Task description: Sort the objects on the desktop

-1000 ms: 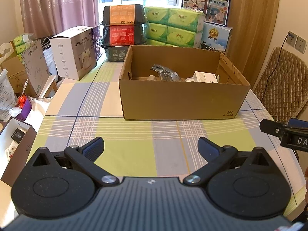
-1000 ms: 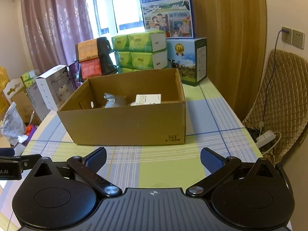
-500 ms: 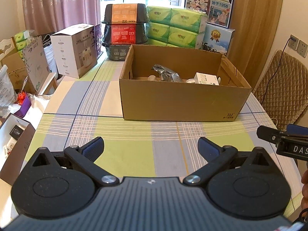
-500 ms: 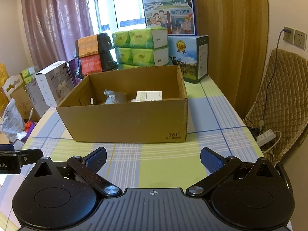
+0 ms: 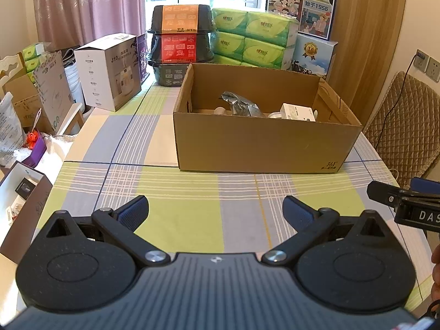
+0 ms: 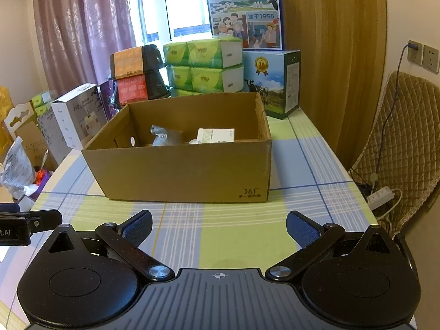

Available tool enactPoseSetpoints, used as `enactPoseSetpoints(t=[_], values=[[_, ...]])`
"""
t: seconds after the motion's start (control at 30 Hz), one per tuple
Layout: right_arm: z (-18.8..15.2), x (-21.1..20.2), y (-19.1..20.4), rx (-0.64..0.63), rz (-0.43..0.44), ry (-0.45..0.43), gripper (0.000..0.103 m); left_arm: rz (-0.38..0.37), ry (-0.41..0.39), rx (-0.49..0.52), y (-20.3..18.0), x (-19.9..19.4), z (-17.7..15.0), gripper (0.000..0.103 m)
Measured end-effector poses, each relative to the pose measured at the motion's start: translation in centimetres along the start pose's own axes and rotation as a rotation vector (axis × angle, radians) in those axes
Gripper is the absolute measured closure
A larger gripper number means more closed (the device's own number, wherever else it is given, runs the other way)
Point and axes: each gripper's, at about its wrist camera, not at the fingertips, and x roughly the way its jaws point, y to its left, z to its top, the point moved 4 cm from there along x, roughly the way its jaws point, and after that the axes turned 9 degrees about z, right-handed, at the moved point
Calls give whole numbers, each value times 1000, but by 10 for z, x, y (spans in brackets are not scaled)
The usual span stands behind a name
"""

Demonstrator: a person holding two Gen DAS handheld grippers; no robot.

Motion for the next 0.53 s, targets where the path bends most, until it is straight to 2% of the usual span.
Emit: enactPoseSetpoints(t=[0.37,0.53], values=[[-2,1,0,-2,1,3,2,-7,-10,8,-2,0,-1,1],[-2,1,0,-1,1,4,2,-4,-48,0,-2,-4,1,1]])
